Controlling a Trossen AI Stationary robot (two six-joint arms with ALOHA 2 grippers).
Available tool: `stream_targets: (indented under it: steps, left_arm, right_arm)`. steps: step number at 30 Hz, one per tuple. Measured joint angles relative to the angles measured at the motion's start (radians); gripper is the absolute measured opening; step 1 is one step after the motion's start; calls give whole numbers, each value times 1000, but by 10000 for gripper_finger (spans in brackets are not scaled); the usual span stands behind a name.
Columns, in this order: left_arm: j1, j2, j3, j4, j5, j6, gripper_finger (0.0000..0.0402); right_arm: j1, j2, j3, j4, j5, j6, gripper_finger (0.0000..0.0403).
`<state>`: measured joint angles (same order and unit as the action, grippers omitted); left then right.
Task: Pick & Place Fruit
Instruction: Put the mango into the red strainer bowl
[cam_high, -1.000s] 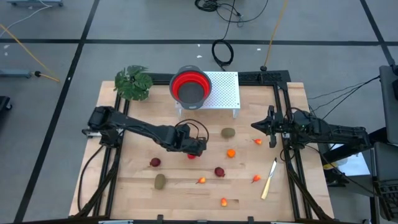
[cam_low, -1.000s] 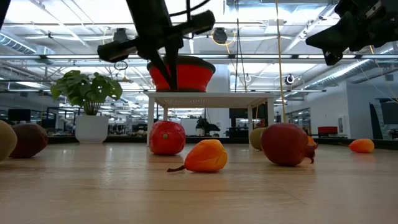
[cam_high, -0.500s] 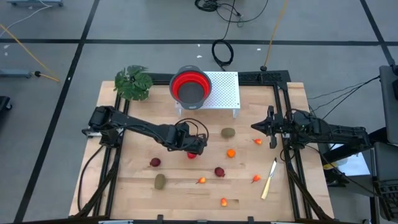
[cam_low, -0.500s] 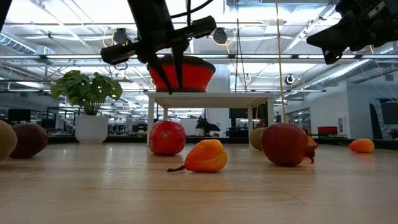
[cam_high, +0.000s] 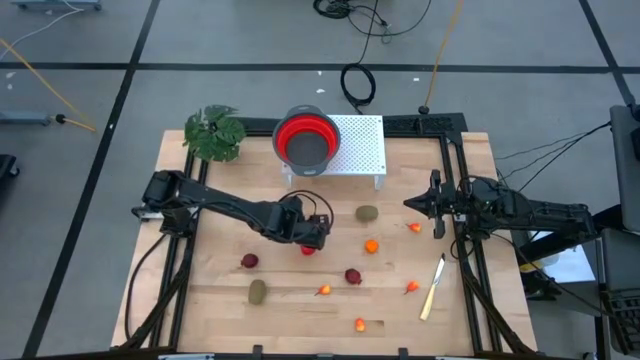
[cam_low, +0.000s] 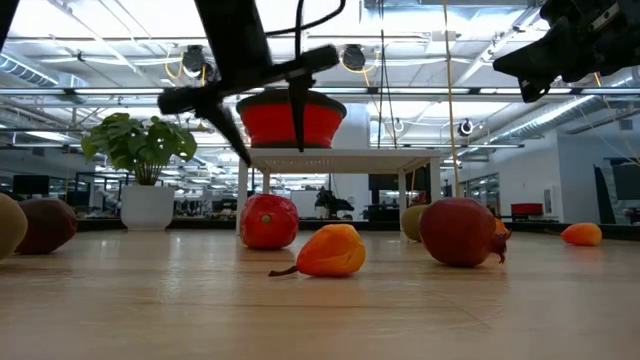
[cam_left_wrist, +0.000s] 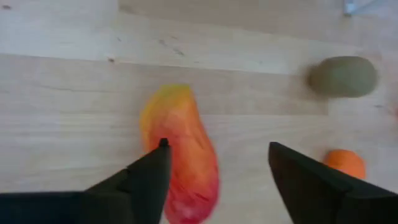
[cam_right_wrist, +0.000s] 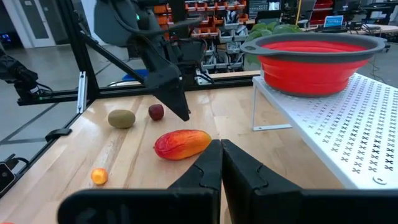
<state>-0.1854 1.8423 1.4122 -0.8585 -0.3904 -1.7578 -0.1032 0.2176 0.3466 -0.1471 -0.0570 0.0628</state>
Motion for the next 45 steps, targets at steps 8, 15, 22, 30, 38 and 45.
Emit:
stream_targets:
  steps: [8,15,22,30,38,45]
  left_arm:
    - [2,0,-69,101,15,4,364]
    - [3,-1,-160,308,25,76,385]
    - [3,-3,-168,299,27,54,368]
    - [13,-5,-145,307,41,74,330]
    - [37,-5,-96,293,65,188,301]
    - [41,-5,-96,136,158,95,300]
  right_arm:
    - [0,0,0,0,0,0,0]
    - [0,0,0,0,3,0,0]
    - [0,0,0,1,3,0,0]
    - [0,0,0,7,4,0,0]
    - [0,0,0,7,3,0,0]
    - [0,0,0,7,3,1,0]
